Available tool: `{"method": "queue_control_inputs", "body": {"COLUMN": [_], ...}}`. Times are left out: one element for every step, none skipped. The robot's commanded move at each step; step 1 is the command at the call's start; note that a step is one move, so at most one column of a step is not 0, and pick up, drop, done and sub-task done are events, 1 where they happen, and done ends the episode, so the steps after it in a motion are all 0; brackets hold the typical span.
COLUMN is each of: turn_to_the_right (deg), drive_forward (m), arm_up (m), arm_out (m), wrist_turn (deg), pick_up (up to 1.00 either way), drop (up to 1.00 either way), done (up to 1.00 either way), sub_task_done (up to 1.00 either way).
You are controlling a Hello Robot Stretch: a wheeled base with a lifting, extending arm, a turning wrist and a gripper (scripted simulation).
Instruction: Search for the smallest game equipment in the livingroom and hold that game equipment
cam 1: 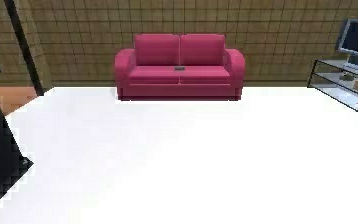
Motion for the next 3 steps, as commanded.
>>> {"method": "queue_control_inputs", "body": {"turn_to_the_right": [-45.0,-21.0,0.0], "drive_forward": [0.00,0.00,0.80], "arm_up": [0.00,0.00,0.00], "arm_out": [0.00,0.00,0.00], "wrist_turn": [0.0,0.0,0.0], "pick_up": [0.00,0.00,0.00], "drop": [0.00,0.00,0.00], "done": [0.00,0.00,0.00], "sub_task_done": [0.00,0.00,0.00]}}
